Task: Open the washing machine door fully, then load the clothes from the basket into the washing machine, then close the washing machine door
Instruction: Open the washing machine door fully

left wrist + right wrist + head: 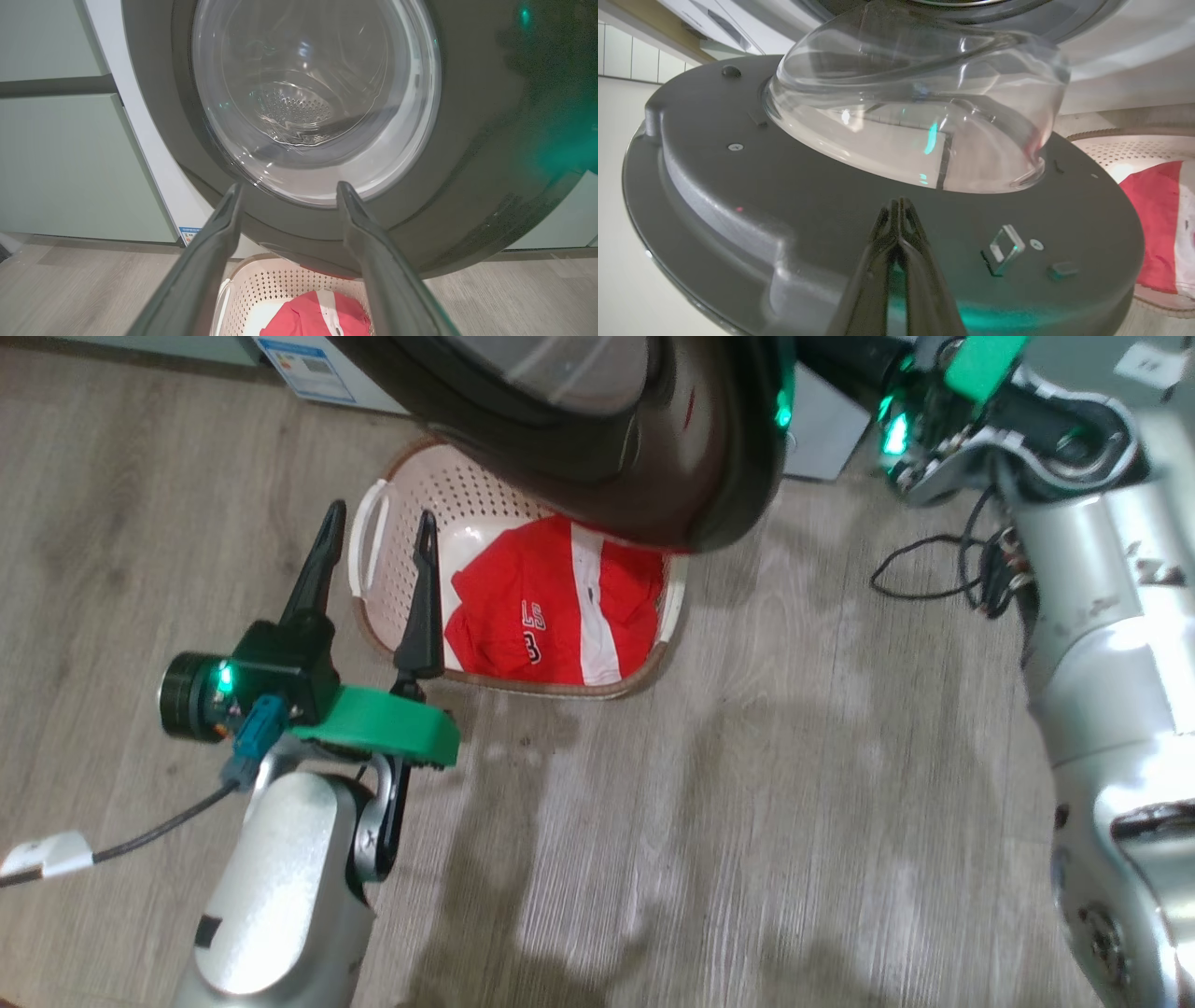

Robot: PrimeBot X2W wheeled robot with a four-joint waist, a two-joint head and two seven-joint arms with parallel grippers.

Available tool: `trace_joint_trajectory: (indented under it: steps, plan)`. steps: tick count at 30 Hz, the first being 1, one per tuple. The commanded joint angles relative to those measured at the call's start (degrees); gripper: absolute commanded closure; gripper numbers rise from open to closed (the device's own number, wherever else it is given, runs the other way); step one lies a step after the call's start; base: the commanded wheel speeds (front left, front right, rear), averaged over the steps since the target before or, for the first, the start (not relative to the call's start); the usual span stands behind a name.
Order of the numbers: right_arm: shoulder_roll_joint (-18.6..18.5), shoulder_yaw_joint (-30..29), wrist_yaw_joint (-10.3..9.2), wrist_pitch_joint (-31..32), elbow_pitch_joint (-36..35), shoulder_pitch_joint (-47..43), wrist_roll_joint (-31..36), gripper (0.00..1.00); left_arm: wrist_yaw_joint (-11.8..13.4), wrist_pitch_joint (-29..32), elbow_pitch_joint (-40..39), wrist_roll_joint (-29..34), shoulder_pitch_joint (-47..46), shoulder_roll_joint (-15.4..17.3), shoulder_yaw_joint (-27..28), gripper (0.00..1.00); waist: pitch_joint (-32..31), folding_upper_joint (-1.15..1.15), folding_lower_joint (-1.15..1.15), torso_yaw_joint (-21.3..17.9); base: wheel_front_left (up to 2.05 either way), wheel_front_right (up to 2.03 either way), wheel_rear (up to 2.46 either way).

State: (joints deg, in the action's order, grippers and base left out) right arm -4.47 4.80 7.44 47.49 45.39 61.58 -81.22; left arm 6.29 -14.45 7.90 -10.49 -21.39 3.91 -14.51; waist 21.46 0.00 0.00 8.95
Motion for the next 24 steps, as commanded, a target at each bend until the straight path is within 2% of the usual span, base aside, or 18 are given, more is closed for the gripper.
trace_joint_trajectory:
  steps: [1,12,24]
  plan:
    - [1.6,1.3,0.05,0.7,-2.8,0.0,-1.1,1.00,0.4,-0.5,-1.6,0.3,0.1,0.7,2.4,0.00,-1.0,0.00,0.00,0.6,0.00,0.00,0.00]
    - [1.6,9.1,0.05,0.6,-8.2,-8.5,-7.4,1.00,1.2,-0.5,-0.9,-0.7,3.5,0.5,3.8,0.00,-5.2,0.00,0.00,3.8,0.00,0.00,0.00]
    - [1.6,16.4,0.05,-3.4,-11.9,-14.3,-13.4,1.00,1.6,-0.5,-0.3,-1.7,5.5,0.1,4.3,0.00,-7.8,0.00,0.00,8.2,0.00,0.00,0.00]
